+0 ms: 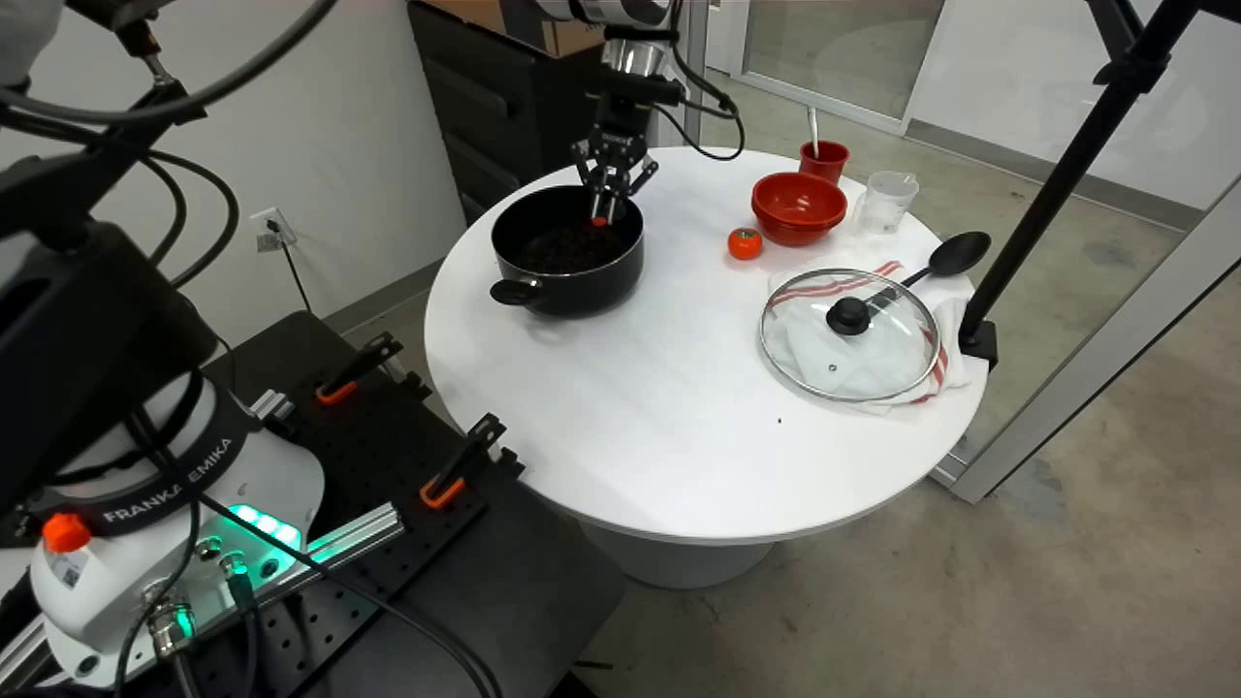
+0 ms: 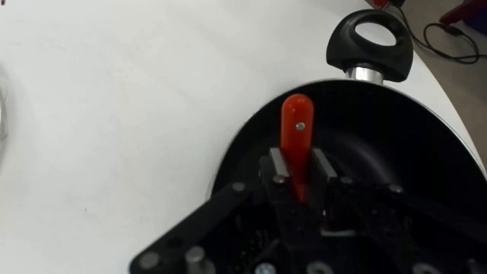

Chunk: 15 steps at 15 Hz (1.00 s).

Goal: Place the lid on the table then use the spoon to mix in the pot

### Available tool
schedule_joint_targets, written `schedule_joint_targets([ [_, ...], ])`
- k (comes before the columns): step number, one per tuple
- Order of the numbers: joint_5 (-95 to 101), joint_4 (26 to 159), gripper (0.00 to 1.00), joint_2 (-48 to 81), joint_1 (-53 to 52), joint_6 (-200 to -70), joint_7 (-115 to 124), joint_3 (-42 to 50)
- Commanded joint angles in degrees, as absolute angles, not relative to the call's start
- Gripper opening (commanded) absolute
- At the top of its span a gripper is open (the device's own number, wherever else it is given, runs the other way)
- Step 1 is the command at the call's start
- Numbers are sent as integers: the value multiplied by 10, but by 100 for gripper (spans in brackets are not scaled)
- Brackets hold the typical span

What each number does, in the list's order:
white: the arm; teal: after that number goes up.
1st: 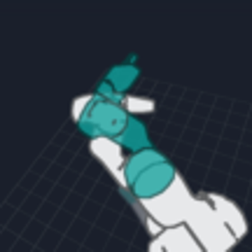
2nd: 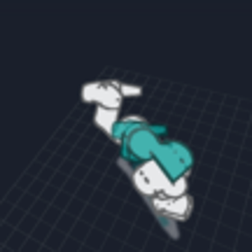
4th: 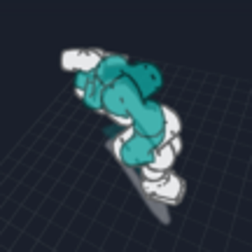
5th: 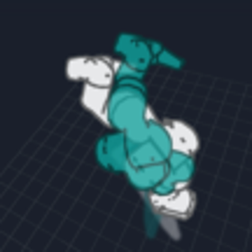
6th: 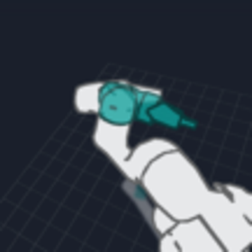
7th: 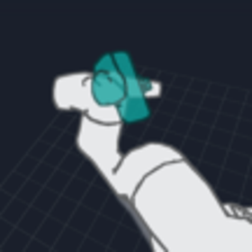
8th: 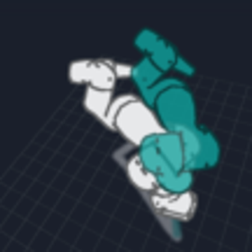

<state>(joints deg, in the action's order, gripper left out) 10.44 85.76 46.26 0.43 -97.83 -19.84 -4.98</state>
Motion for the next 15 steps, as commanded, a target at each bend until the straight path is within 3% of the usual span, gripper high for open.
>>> schedule_joint_targets([
  [1,122,927,5,418,14,-1016,-216,-35],
  [15,109,1005,5,304,40,-1011,-241,-30],
])
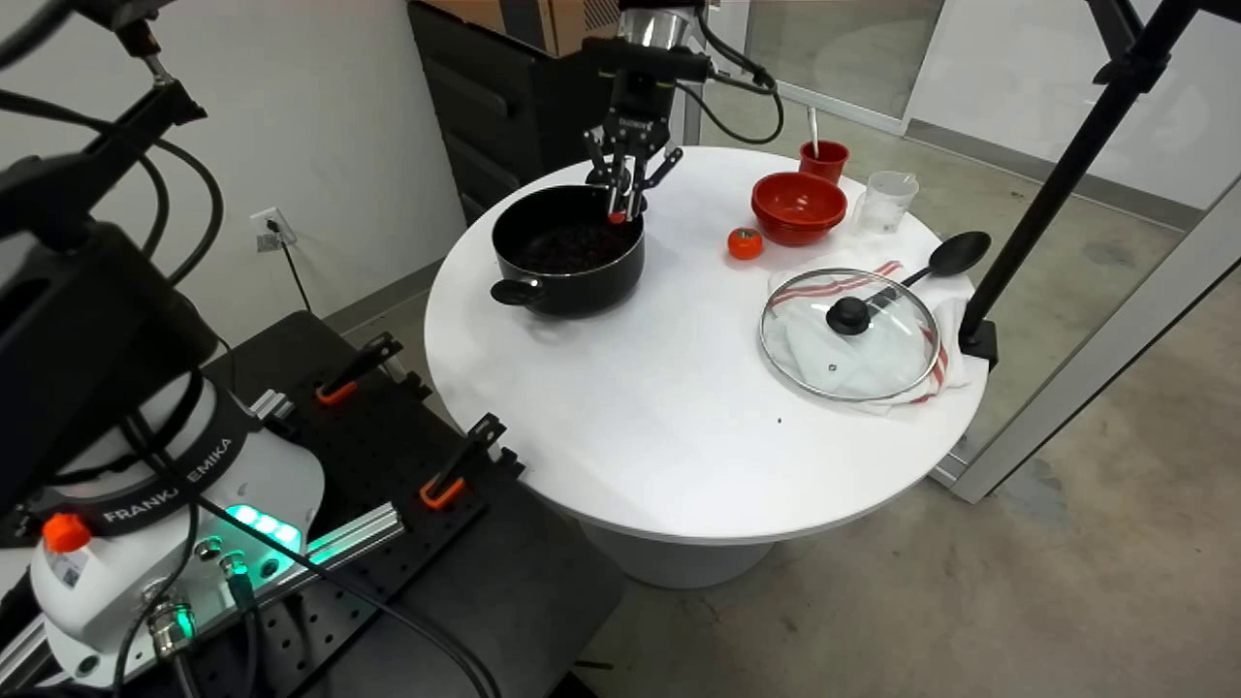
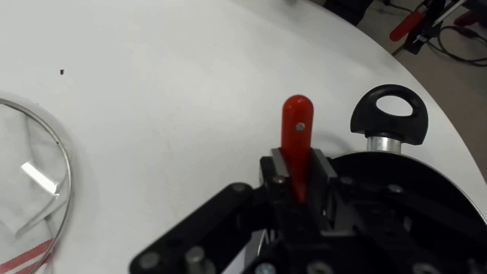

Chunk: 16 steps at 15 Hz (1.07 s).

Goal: Place the lid on the table then use the spoon to mix in the pot

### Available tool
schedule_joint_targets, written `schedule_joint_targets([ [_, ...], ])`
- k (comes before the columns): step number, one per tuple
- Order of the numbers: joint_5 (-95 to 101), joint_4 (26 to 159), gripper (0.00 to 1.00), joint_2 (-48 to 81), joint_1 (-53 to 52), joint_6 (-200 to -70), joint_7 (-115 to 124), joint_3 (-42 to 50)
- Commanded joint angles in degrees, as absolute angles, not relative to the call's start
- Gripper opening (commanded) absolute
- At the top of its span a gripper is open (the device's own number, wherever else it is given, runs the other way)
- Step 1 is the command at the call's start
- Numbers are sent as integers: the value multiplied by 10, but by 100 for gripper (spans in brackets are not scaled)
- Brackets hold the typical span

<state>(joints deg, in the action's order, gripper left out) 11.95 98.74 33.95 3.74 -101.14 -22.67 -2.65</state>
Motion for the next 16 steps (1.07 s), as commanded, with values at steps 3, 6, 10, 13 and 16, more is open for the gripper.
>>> schedule_joint_targets([
  [3,94,978,5,301,37,-995,-234,-33],
  [6,67,923,5,324,34,-977,-217,-35],
  [10,36,822,5,380,22,-963,-175,-35],
  [13,30,741,5,433,9,-954,-134,-33],
  [16,30,657,5,488,-1,-938,-98,-28],
])
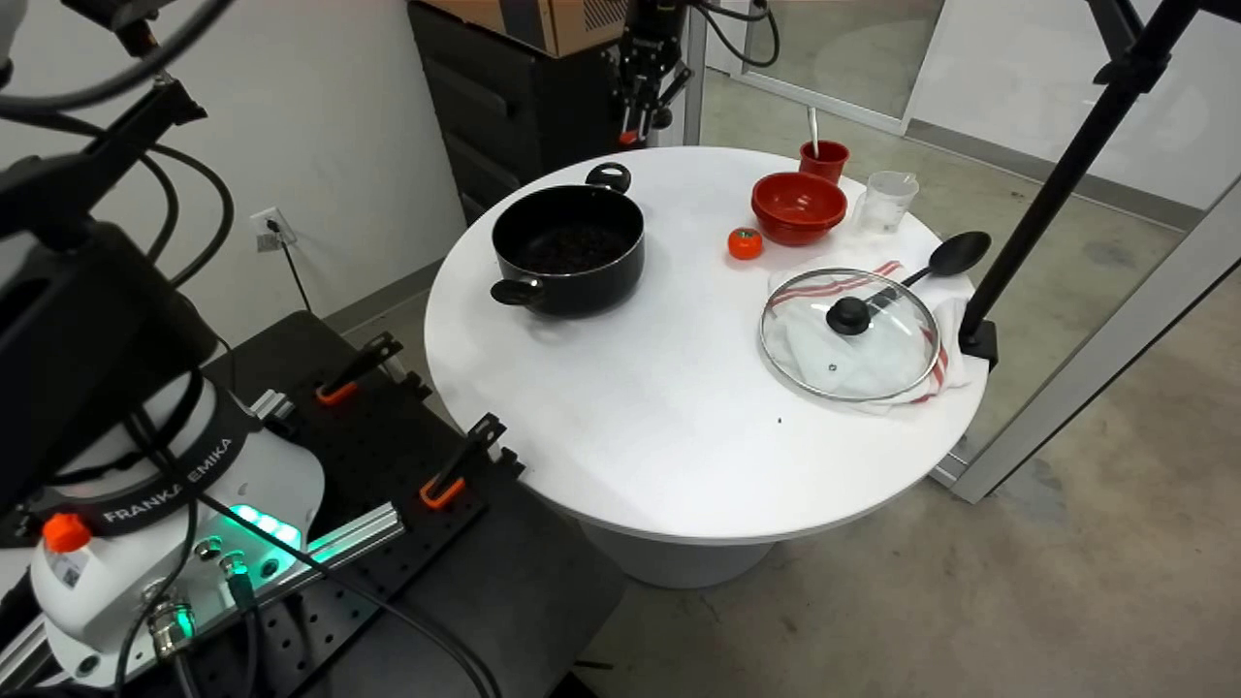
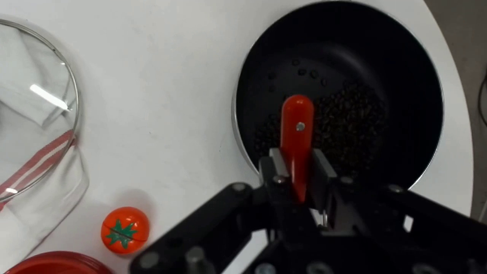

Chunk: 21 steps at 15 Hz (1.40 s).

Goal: Place the lid on the table then use the spoon to mix in the pot

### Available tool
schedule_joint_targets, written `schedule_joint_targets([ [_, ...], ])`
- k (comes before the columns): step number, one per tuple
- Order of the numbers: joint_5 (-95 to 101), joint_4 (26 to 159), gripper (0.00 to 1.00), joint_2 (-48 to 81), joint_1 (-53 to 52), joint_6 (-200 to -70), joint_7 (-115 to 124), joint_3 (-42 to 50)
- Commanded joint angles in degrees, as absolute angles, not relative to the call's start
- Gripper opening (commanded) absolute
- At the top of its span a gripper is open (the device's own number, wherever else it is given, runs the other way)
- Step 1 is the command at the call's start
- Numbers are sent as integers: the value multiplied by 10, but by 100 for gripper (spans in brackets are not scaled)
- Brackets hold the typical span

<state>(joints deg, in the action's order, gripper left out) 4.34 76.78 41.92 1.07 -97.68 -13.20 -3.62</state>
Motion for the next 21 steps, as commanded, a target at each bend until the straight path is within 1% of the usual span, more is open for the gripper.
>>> schedule_joint_targets([
  [1,30,628,5,506,-2,-930,-84,-25],
  [9,1,423,5,615,19,-858,-1,-10],
  [12,-8,369,5,640,32,-830,22,-6],
  [16,-6,331,5,661,51,-806,45,-13],
  [21,-5,314,5,671,58,-794,55,-19],
])
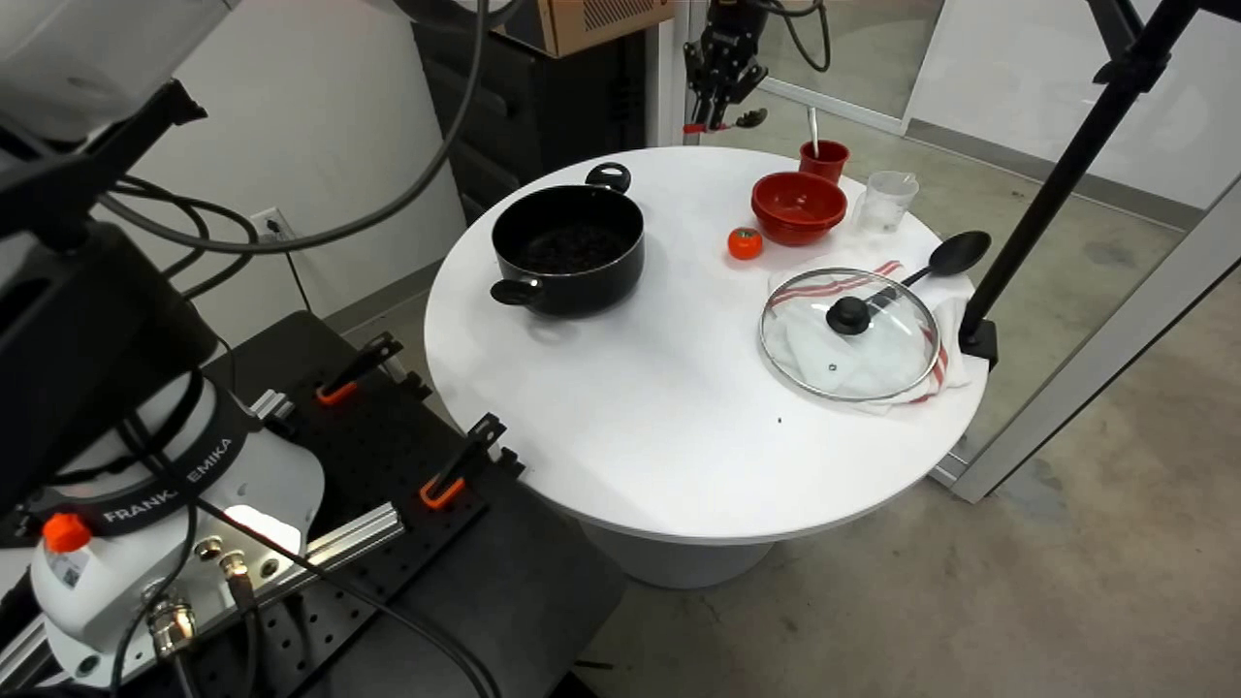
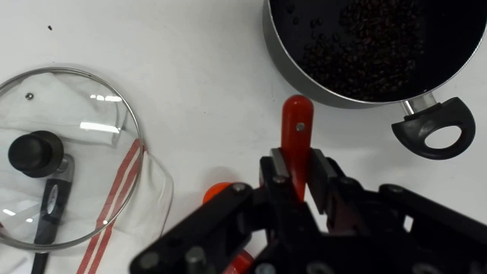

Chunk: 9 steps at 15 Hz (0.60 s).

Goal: Place the lid on the table then use the spoon to mix in the pot

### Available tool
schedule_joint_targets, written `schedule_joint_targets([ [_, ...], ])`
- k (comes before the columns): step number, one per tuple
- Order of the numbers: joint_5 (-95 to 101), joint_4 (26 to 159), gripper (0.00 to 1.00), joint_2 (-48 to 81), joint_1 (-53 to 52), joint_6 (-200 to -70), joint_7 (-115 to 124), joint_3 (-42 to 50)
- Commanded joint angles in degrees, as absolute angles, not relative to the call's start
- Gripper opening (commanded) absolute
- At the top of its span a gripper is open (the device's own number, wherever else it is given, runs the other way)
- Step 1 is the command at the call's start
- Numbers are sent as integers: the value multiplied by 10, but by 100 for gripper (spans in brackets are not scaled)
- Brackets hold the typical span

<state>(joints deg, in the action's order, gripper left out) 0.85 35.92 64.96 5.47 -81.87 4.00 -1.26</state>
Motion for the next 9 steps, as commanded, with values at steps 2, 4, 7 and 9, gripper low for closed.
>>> schedule_joint_targets([
  [2,-4,311,5,673,57,-790,57,-21],
  [4,-3,311,5,672,56,-786,56,-24],
  [7,1,315,5,670,52,-777,48,-28],
  [9,3,318,5,668,50,-775,45,-30],
])
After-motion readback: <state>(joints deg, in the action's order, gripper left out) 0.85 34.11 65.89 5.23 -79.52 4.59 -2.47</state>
